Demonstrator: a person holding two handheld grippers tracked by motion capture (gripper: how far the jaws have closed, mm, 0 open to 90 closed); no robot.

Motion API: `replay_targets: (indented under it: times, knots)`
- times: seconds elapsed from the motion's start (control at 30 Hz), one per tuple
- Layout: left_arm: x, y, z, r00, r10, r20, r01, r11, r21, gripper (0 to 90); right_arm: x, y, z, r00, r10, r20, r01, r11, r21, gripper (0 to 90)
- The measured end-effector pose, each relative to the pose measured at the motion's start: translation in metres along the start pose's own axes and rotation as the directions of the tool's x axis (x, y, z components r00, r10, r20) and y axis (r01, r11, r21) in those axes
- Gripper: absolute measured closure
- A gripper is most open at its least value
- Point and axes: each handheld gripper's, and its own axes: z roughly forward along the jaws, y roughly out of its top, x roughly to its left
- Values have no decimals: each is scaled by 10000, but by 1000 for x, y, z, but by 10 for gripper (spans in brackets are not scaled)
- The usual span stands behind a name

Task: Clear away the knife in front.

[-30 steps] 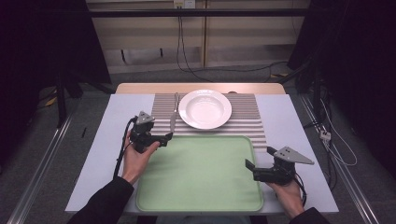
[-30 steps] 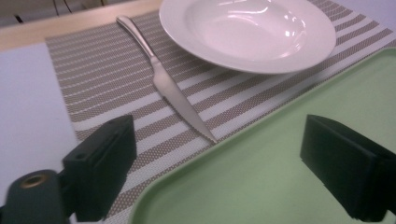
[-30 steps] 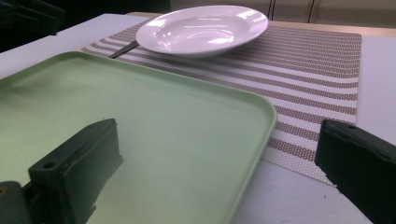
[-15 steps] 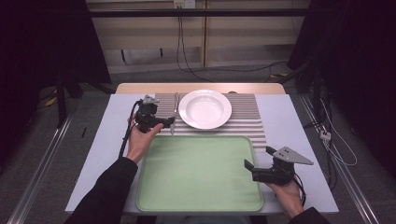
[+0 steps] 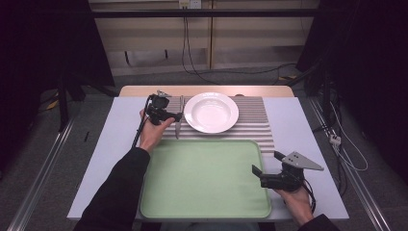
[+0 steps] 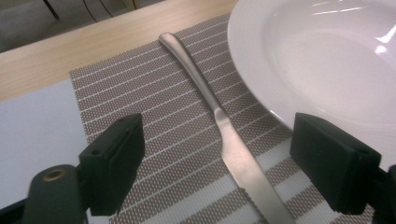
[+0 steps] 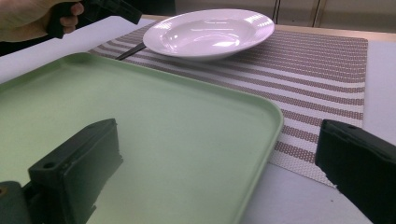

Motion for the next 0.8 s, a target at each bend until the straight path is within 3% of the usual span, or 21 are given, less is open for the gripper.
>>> replay_targets:
  times: [0.1,0.17,0.3,0.4,0.47,0.67,0.8]
  knots:
    - [3,0,8,10000,7,-53,-6,9998,185,232,0,0,0,10000,-12,-28,12,10000,14,0]
    - [8,0,19,9998,-142,-120,149,9976,674,235,0,0,1,10000,-29,-38,29,10000,30,0]
    - [11,2,26,9996,-174,-240,190,9972,718,282,0,0,0,10000,-12,-60,12,10000,24,0]
    - [14,5,36,9981,-452,-420,490,9943,949,308,0,0,0,10000,33,-67,-33,10000,13,0]
    - [15,7,38,9985,-373,-410,417,9929,1113,325,-1,-1,-1,10000,46,-70,-46,10000,11,0]
    - [14,12,45,9983,-486,-312,517,9928,1084,356,-2,-1,-1,9999,53,-88,-53,10000,15,0]
    - [15,15,49,9959,-859,-282,884,9906,1044,394,-2,-1,-1,9999,71,-91,-71,10000,21,0]
